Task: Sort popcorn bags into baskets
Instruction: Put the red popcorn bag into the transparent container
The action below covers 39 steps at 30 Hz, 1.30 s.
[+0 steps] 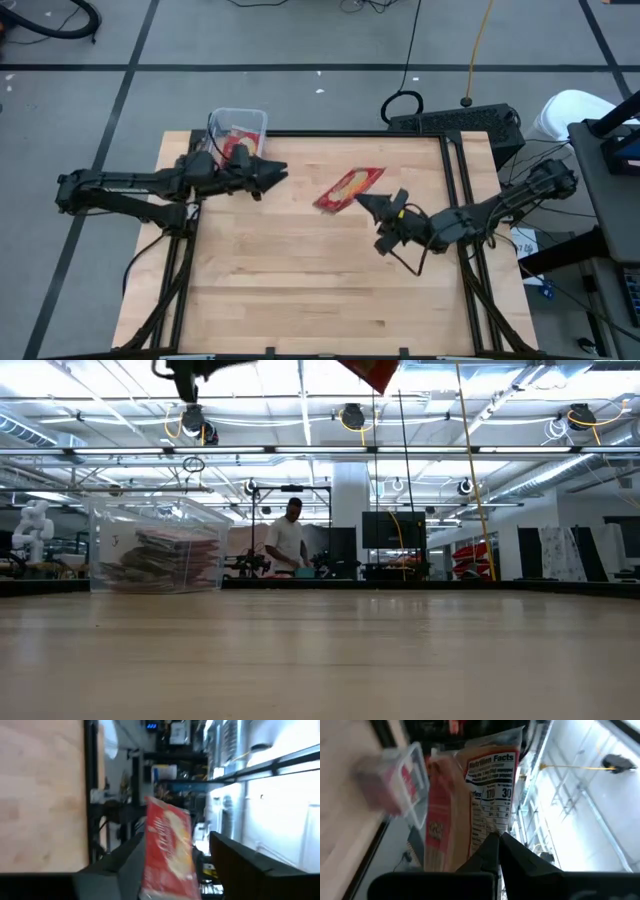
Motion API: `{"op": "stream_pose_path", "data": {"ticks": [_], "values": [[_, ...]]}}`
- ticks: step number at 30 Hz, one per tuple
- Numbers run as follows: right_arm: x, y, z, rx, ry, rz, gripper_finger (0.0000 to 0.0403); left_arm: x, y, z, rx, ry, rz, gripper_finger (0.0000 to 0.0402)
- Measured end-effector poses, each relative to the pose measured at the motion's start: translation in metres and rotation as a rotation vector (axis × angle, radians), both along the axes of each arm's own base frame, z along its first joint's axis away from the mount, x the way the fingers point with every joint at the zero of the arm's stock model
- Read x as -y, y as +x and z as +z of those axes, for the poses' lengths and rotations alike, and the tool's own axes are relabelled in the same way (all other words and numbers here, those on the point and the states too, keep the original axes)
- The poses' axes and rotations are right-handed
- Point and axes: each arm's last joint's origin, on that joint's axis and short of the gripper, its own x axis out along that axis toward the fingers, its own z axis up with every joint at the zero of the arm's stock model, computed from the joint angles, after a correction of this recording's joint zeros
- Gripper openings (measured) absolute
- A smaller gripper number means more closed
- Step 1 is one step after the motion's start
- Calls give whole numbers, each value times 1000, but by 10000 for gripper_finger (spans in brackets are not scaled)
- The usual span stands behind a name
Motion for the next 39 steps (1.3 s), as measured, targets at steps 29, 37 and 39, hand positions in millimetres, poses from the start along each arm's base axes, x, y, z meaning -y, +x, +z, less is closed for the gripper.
{"op": "stream_pose_path", "data": {"ticks": [29,37,39], "values": [[1,15,2,107,12,69,0,7,91,-44,268,-172,-378,238],[1,22,-3,117,33,109,0,7,90,-38,321,-145,-394,168],[1,23,-4,126,55,108,0,7,90,-38,326,-130,-390,145]]}}
